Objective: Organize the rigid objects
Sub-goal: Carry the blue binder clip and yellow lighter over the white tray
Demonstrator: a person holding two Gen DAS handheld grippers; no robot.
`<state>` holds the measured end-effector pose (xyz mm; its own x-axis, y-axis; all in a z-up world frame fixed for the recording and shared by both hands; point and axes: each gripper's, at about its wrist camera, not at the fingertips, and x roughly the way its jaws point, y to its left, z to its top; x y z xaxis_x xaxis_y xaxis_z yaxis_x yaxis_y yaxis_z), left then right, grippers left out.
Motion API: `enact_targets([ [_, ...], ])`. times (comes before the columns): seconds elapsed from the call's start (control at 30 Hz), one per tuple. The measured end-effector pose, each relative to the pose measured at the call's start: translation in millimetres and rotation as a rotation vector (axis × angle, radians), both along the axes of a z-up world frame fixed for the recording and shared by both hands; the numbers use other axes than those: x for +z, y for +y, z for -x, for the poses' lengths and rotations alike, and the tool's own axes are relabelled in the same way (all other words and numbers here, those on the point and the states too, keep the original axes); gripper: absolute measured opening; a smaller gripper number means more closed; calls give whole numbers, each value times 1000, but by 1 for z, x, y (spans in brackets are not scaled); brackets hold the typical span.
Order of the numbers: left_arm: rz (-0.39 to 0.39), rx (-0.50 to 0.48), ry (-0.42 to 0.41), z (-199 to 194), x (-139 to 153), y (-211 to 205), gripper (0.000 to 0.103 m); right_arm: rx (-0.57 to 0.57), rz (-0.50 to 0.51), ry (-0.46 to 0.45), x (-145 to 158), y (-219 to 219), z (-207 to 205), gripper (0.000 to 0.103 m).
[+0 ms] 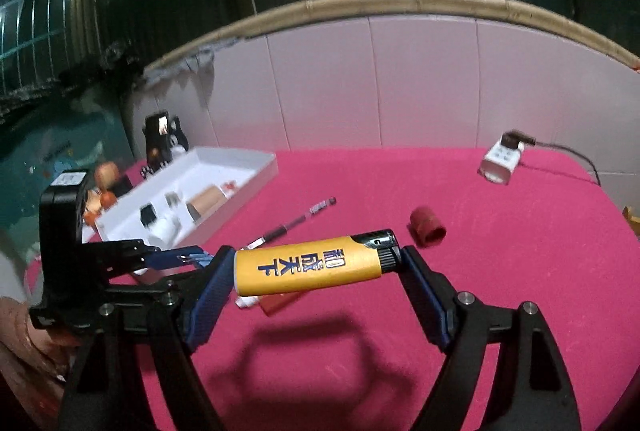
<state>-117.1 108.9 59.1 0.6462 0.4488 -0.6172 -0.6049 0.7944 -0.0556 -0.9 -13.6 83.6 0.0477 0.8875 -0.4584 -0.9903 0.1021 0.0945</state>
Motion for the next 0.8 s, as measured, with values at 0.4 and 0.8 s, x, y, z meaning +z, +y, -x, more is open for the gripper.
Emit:
enact_targets([
  [0.4,-47,53,-87,30,28,1,33,19,-33,-15,17,3,24,82],
  [0.8,-43,120,-140,59,36,13,33,42,-27,-22,27,16,42,82],
])
